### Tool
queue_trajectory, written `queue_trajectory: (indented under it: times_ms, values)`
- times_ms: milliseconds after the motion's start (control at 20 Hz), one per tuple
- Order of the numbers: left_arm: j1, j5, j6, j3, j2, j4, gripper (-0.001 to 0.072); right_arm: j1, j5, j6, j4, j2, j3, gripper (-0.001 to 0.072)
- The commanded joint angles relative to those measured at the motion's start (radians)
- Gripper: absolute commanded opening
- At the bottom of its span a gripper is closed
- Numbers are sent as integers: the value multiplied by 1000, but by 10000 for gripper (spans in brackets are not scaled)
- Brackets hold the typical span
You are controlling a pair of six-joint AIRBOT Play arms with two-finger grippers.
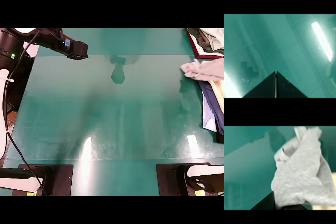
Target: Fold the shirts.
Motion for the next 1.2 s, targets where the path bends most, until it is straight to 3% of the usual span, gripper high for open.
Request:
queue_trajectory:
  times_ms: [0,100,300,550,900,950,1050,1100,1150]
  values:
    - [-29,8,0,0,-1,16,22,-60,9,-25,43,-19,153,11]
    - [-29,7,0,0,-1,27,22,-76,60,-9,31,-14,251,10]
    - [-29,7,0,0,-1,31,23,-123,196,103,-160,33,334,11]
    - [-29,5,14,0,-1,31,23,-227,315,162,-255,169,171,12]
    - [-29,-14,47,0,-1,31,23,-391,396,260,-522,323,-148,20]
    - [-29,-14,48,0,-1,31,23,-410,399,261,-549,334,-189,70]
    - [-29,-14,48,0,-1,30,23,-448,394,266,-565,353,-267,484]
    - [-29,-14,49,0,-1,29,23,-473,395,267,-565,360,-296,595]
    - [-29,-14,49,0,-1,29,23,-493,396,268,-563,367,-311,595]
